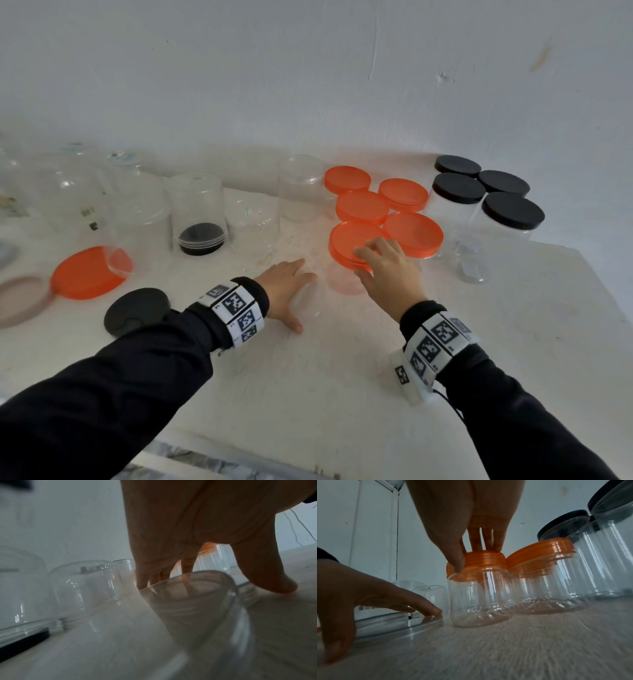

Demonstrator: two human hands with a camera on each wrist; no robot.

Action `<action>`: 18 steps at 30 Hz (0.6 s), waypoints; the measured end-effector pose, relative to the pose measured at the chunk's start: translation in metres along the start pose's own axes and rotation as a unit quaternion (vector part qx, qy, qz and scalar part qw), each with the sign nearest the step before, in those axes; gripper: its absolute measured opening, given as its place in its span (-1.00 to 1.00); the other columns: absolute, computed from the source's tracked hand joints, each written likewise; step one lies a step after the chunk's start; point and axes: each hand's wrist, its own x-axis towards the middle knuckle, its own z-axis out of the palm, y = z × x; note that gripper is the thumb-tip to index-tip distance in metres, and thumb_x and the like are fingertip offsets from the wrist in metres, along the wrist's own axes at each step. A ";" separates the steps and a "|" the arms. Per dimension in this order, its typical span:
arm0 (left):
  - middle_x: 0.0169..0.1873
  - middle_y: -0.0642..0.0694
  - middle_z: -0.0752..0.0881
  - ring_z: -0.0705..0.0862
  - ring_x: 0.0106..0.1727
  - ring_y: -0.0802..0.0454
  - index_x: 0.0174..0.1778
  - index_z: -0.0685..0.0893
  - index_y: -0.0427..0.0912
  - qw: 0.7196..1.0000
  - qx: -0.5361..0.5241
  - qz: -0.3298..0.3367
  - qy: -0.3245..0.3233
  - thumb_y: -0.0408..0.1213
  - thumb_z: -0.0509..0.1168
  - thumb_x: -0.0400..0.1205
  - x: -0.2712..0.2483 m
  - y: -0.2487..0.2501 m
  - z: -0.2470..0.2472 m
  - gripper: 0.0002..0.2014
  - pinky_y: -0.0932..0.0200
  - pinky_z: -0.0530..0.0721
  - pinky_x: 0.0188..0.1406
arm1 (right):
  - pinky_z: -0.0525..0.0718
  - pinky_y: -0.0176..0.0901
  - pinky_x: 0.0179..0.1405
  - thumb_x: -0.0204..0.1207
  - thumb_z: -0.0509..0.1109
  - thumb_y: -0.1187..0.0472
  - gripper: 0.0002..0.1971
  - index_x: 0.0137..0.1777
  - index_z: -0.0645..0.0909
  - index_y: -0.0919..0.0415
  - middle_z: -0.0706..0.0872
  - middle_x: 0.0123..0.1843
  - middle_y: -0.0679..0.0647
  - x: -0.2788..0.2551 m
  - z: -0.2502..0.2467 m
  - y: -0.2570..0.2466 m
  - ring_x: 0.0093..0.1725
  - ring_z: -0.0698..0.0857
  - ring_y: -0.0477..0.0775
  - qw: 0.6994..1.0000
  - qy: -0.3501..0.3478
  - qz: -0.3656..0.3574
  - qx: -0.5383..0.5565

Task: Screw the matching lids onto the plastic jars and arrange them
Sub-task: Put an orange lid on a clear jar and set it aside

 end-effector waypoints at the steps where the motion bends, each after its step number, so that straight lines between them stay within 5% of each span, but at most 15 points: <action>1: 0.62 -0.19 -0.01 0.05 0.60 -0.17 0.60 0.10 -0.01 1.000 0.002 -0.006 -0.001 0.07 0.51 0.35 0.000 0.001 -0.001 -0.02 -0.05 0.07 0.55 | 0.66 0.04 -0.31 0.35 0.54 0.32 -0.72 0.07 0.69 0.30 0.69 -0.03 0.22 0.000 -0.001 0.000 0.00 0.64 0.30 1.000 -0.005 0.000 -0.003; 5: 0.52 -0.11 0.24 0.23 0.49 -0.09 0.55 0.21 0.03 0.999 -0.033 -0.007 0.021 0.02 0.56 0.31 0.000 0.004 -0.003 -0.06 0.00 0.25 0.48 | 0.63 0.04 -0.20 0.46 0.46 0.25 -0.71 0.17 0.65 0.27 0.65 0.07 0.21 0.001 -0.006 -0.001 0.11 0.58 0.27 0.999 -0.045 0.004 -0.016; 12: 0.54 0.00 0.20 0.18 0.53 0.04 0.56 0.19 0.06 0.965 -0.216 0.023 0.148 -0.05 0.60 0.27 -0.015 0.006 -0.009 -0.01 0.13 0.20 0.50 | 0.59 -0.06 -0.04 0.58 0.31 0.17 -0.74 0.22 0.59 0.22 0.57 0.15 0.14 0.009 -0.015 0.003 0.20 0.49 0.17 0.992 -0.120 -0.007 -0.033; 18: 0.44 0.09 0.29 0.26 0.40 0.29 0.52 0.26 0.04 0.907 -0.305 0.040 0.289 -0.08 0.61 0.26 -0.042 -0.003 -0.011 -0.06 0.55 0.17 0.34 | 0.53 -0.20 -0.07 0.62 0.23 0.10 -0.75 0.23 0.52 0.15 0.50 0.17 0.06 0.020 -0.025 -0.002 0.22 0.44 0.08 0.981 -0.175 -0.012 -0.078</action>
